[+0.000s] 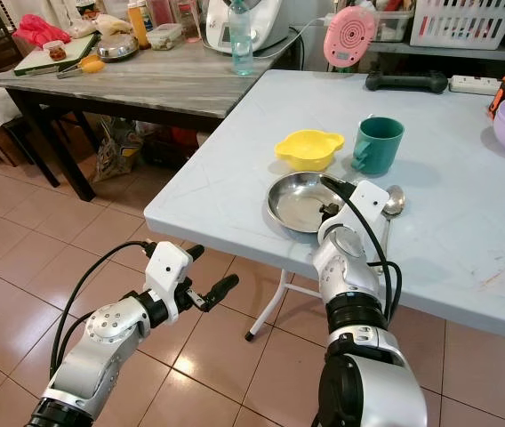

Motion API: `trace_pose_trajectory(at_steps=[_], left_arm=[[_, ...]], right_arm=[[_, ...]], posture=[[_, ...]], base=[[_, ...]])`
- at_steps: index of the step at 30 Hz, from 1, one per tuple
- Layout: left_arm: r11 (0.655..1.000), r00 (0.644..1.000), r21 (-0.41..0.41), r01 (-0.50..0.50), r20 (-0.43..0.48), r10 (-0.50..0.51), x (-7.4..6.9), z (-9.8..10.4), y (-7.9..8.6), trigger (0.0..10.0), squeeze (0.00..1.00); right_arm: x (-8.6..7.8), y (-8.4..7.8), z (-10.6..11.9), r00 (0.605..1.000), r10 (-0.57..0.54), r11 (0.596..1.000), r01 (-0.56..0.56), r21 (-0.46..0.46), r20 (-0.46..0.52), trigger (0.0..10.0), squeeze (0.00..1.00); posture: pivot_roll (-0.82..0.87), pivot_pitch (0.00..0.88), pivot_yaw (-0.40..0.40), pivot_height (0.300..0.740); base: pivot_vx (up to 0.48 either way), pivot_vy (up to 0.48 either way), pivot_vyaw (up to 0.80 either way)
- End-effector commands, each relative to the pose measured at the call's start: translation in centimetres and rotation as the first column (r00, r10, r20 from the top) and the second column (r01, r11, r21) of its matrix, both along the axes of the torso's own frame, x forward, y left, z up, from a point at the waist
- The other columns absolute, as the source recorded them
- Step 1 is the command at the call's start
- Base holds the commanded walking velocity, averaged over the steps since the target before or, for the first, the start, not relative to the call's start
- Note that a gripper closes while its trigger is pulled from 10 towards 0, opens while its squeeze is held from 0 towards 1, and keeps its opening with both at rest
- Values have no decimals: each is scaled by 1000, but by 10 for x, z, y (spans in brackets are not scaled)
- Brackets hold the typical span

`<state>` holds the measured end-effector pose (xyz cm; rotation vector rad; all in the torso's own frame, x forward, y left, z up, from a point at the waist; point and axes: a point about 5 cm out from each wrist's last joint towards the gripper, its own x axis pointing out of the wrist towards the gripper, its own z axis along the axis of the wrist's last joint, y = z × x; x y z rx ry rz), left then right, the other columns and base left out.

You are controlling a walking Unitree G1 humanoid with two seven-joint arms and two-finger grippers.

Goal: Setting the table

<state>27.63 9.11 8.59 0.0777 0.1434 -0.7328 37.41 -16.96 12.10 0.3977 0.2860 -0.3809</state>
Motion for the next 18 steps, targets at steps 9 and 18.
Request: trace_pose_trajectory(at_steps=[9, 18], left_arm=[[1000, 1000, 16, 1, -9, 0, -1, -1, 4, 10000, 0], [1000, 1000, 23, -1, -6, 1, 0, 0, 5, 10000, 0]], right_arm=[[2, 5, 4, 1000, 5, 1000, -5, 10, 5, 0, 0], [2, 4, 4, 1000, -5, 1000, 5, 26, 4, 0, 0]], posture=[[-104, 22, 111, 740], [-99, 20, 115, 740]], base=[[0, 0, 0], [0, 0, 0]])
